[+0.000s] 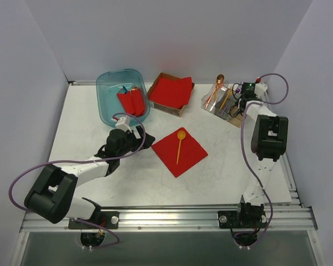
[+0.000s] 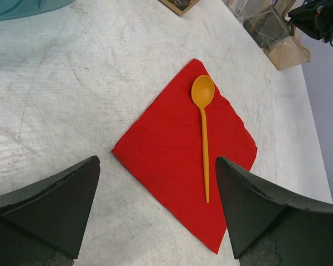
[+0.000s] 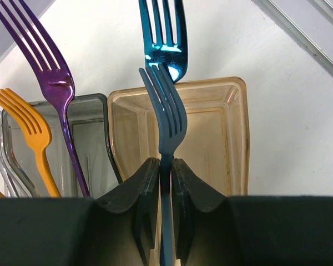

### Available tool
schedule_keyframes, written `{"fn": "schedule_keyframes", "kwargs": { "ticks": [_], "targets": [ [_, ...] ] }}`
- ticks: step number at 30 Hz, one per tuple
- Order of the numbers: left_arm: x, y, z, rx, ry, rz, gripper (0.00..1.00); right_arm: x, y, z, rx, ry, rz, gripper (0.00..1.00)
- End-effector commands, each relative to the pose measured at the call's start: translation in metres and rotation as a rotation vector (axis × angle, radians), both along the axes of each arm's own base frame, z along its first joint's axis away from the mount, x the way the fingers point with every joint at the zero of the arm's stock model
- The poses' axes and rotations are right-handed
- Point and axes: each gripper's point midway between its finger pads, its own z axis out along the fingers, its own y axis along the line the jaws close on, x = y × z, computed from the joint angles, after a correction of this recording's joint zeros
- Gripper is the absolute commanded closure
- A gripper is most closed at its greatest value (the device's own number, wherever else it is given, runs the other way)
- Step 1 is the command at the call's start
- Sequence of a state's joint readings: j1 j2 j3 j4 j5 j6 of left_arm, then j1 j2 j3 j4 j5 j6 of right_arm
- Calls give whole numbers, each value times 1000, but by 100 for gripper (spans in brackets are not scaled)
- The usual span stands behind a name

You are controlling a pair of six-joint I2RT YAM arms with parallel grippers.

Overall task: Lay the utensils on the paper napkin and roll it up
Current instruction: Pick up the utensils from the container.

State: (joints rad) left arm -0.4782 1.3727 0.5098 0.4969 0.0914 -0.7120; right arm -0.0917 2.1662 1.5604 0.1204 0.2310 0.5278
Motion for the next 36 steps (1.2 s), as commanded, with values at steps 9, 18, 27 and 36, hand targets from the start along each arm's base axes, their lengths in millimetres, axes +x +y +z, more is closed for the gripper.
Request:
{"fn": "schedule_keyframes", "kwargs": {
  "ticks": [9, 18, 27, 36],
  "targets": [
    [9, -9, 25, -10, -69, -18, 6, -7, -11, 40, -35, -56, -32, 80],
    [8, -12, 26, -12, -72, -29, 6, -13, -10, 50, -32, -74, -34, 82],
    [8, -14, 26, -12, -67, -42, 6, -13, -9, 47, -13, -71, -24, 94],
    [7, -16, 27, -12, -64, -56, 6, -18, -10, 66, -25, -93, -19, 96]
  ]
}}
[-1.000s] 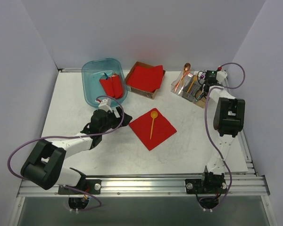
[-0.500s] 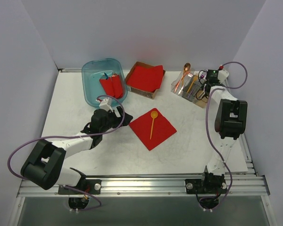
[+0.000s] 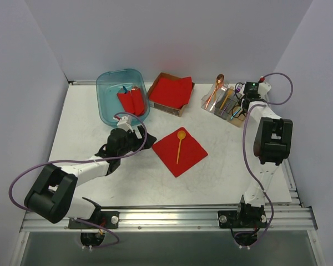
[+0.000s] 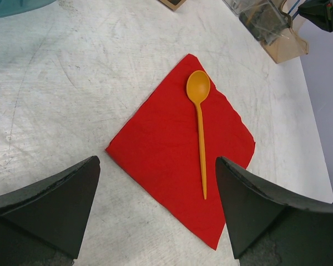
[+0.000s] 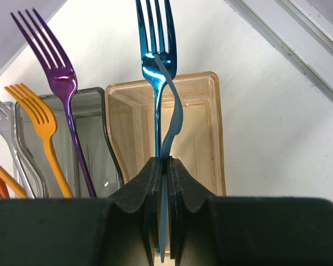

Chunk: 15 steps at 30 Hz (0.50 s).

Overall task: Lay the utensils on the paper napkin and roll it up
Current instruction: Pick up the utensils from the container.

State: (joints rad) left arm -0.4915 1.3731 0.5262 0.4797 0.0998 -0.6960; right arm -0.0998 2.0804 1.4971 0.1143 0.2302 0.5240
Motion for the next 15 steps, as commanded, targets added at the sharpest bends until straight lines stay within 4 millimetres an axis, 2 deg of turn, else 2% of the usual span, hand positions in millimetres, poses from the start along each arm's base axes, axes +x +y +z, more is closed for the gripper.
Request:
{"fn": "schedule_keyframes", "kwargs": {
  "ticks": [1, 3, 4, 9, 10, 12, 13, 15],
  "targets": [
    [10, -10, 26, -22, -62, -29, 6, -4, -4, 57, -24, -98, 1, 96],
    [9, -12, 22, -5, -48, -29, 6, -7, -3, 66, -29, -106, 10, 97],
    [9, -12, 21, 5, -45, -32, 6, -10, -3, 80, -33, -129, 18, 98],
    [8, -16, 23, 14, -52, -44, 6, -21, 4, 114, -38, -193, 55, 99],
    [8, -17, 24, 14, -55, -46, 6, -24, 6, 127, -38, -214, 62, 99],
    [6, -19, 25, 15, -58, -51, 6, -29, 11, 132, -30, -210, 99, 99],
    [6, -19, 25, 18, -58, -54, 6, -32, 15, 142, -29, -224, 117, 100],
    [5, -22, 26, 21, -62, -59, 6, -38, 26, 143, -4, -206, 181, 100]
  ]
}}
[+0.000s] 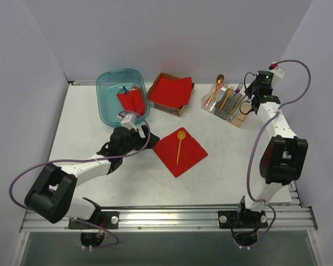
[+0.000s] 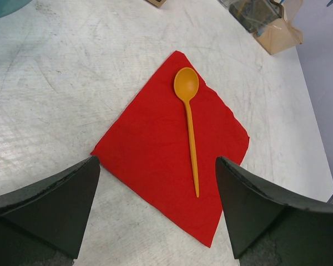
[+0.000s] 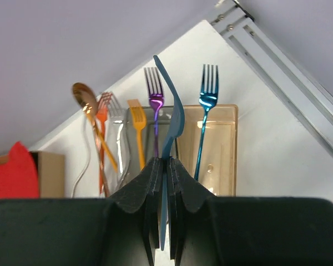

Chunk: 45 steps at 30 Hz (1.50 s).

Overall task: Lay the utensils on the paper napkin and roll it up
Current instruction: Pick up the utensils from the container, then place the utensils on the napkin.

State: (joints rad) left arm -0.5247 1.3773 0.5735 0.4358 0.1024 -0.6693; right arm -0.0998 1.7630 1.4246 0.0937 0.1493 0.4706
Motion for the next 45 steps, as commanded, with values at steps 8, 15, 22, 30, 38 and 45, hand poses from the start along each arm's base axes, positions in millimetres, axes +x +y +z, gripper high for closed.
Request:
{"fn": "schedule_keyframes", "kwargs": {
  "ticks": [8, 15, 22, 30, 38, 45],
  "targets": [
    [5, -17, 13, 13, -41, -43, 6, -50, 75, 30, 92, 24, 373, 100],
    [4, -24, 9, 13, -27, -73, 6, -89, 169, 2, 76, 194, 640, 100],
    [4, -37, 3, 9, -14, -107, 4, -129, 221, -44, 128, 298, 695, 100],
    [6, -46, -10, 19, -2, -117, 0, -162, 271, -90, 186, 363, 732, 100],
    [9, -53, -20, 24, 23, -130, 6, -167, 303, -111, 254, 353, 704, 100],
    [10, -55, -16, 13, 6, -139, 10, -170, 315, -130, 268, 371, 701, 100]
  ]
}}
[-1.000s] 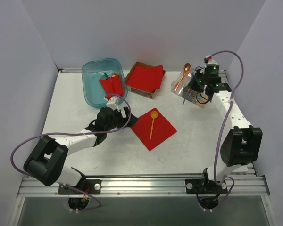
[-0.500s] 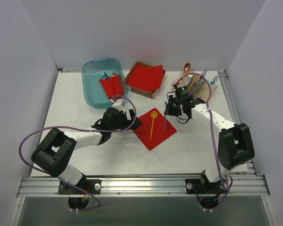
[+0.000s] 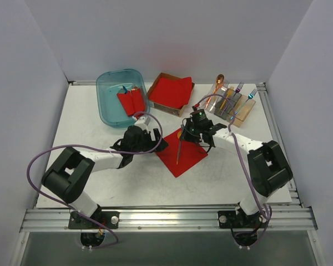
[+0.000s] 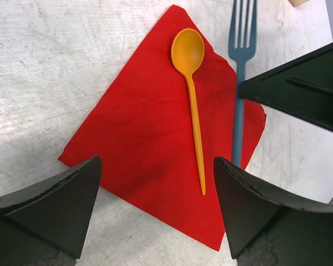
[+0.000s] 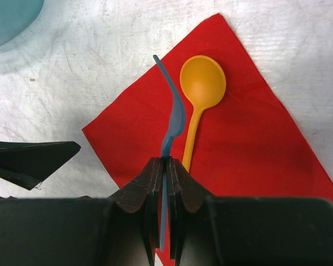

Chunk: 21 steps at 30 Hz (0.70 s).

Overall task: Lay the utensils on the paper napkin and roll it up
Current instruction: Place the utensils on the napkin.

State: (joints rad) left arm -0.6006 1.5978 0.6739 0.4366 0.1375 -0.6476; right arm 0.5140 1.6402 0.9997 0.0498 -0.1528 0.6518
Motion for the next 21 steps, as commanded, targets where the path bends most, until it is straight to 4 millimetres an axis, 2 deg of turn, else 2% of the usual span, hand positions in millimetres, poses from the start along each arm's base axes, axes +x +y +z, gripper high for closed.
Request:
{"fn": "schedule_keyframes", "kwargs": {
  "ticks": [1, 5, 10, 17, 21],
  "targets": [
    [13, -14, 30, -62, -91, -25, 11, 7, 4, -6, 4, -12, -37, 100],
    [9, -23, 38, -97, -119, -67, 16, 4, 3, -18, -7, 10, -42, 100],
    [9, -34, 36, -112, -110, -104, 21, 0, 4, -28, -19, 28, -42, 100],
    [11, -42, 21, -114, -64, -125, 25, -3, -1, -29, -33, 26, -51, 100],
    [11, -48, 9, -113, -14, -146, 26, -3, -2, -38, -47, 41, -50, 100]
  ]
}}
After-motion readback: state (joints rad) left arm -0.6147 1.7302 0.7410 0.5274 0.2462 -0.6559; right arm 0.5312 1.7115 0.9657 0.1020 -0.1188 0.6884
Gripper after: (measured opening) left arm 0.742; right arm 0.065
